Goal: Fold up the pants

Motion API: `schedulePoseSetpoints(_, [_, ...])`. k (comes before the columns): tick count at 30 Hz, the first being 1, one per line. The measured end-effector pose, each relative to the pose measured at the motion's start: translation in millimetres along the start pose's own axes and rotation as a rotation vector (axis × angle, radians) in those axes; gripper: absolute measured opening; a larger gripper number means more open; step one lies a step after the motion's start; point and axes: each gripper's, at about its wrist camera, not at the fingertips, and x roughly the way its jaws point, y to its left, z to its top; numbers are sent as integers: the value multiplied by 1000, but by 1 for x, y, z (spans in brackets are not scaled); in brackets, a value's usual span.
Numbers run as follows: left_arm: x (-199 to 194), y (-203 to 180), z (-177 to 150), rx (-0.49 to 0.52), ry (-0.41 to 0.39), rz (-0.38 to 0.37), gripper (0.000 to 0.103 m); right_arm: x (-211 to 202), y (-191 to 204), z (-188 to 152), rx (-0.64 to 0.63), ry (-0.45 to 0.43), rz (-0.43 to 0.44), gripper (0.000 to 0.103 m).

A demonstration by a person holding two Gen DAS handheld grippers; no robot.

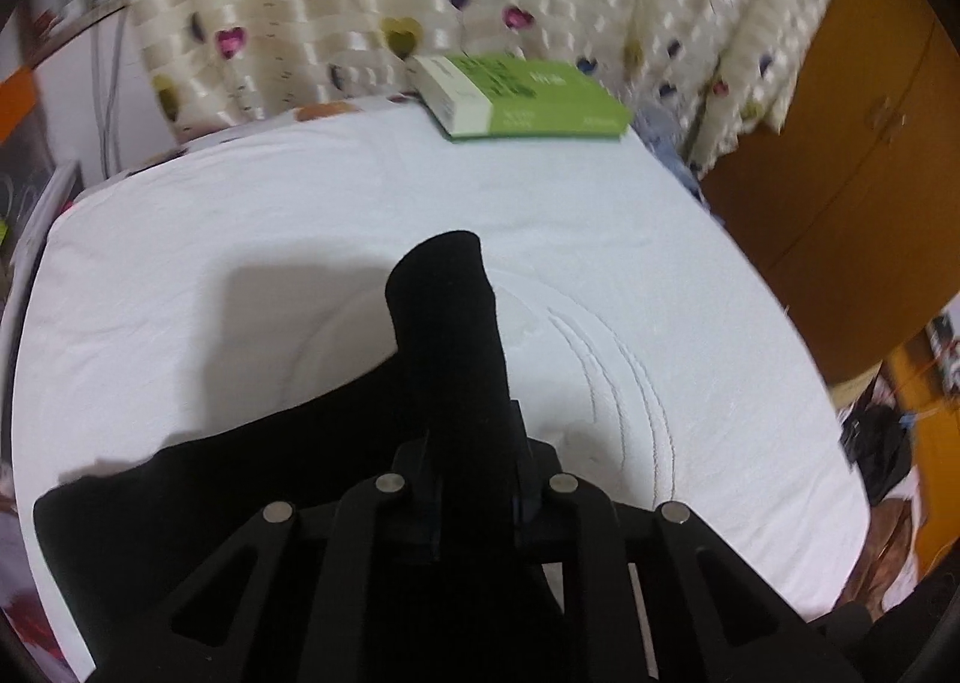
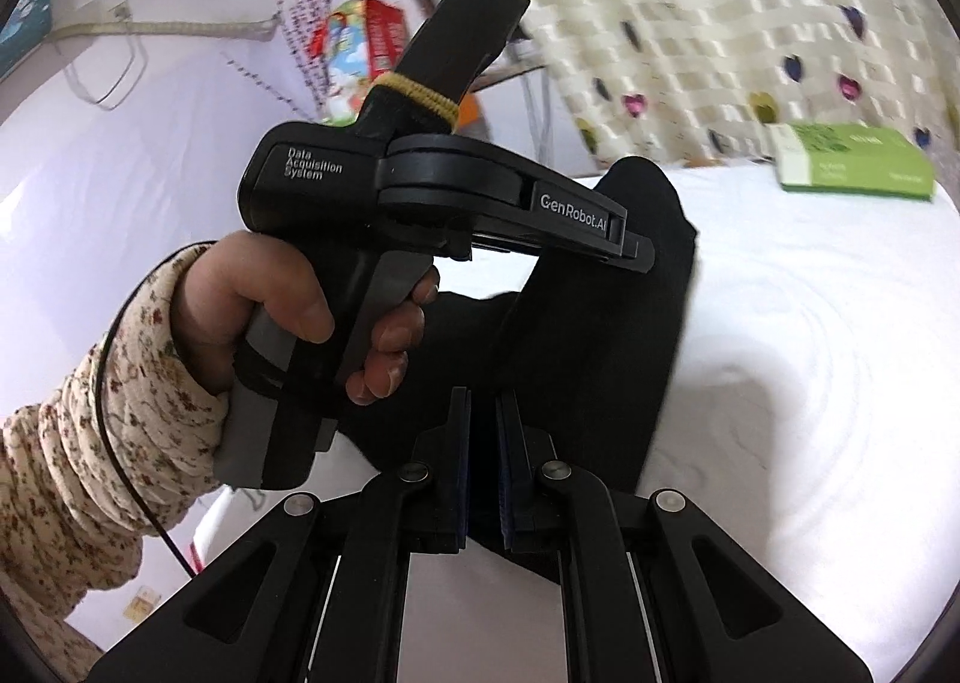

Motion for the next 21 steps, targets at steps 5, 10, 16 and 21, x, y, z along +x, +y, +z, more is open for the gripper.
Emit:
schedulePoseSetpoints(5, [-27,35,-7,-47,-62,2,15,18,23,12,-55,8,61,8])
schedulePoseSetpoints(10, [-52,73,-15,-84,-112,10,15,44,42,23,-89,33,134,8])
schedulePoseSetpoints(16, [-69,114,-30,-132,-152,13,15,82,66,31,-139,78,186,8])
schedulePoseSetpoints(21, [-73,145,-42,-160,-153,33,15,112,79,34,-146,115,215,8])
